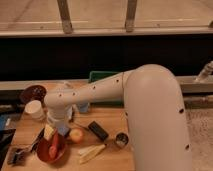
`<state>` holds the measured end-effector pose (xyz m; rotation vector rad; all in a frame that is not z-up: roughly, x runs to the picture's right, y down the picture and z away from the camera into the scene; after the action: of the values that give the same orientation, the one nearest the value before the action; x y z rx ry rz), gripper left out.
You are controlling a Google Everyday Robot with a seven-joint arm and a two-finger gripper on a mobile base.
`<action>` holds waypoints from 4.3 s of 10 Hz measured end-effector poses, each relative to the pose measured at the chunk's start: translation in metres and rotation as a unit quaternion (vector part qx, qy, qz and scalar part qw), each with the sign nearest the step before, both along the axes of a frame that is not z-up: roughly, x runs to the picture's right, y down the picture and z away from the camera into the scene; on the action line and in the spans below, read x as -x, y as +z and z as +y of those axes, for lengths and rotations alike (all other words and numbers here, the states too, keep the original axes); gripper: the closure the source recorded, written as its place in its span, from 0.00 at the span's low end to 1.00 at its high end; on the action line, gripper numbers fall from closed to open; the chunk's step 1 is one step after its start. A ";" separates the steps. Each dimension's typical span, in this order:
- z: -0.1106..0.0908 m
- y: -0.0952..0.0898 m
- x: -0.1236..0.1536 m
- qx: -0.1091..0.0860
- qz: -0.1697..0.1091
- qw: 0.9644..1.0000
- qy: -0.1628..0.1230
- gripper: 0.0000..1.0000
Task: Place pepper in paper cup
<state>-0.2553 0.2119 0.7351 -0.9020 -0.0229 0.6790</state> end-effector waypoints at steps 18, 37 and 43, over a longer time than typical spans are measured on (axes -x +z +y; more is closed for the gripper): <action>-0.121 -0.132 0.027 -0.129 -0.091 0.987 0.000 1.00; -0.231 -0.090 0.135 -0.208 -0.130 0.969 0.025 1.00; -0.216 -0.034 0.157 -0.180 -0.118 0.976 0.016 1.00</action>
<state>-0.4121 -0.0044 0.7015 -0.6283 -0.3628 0.5716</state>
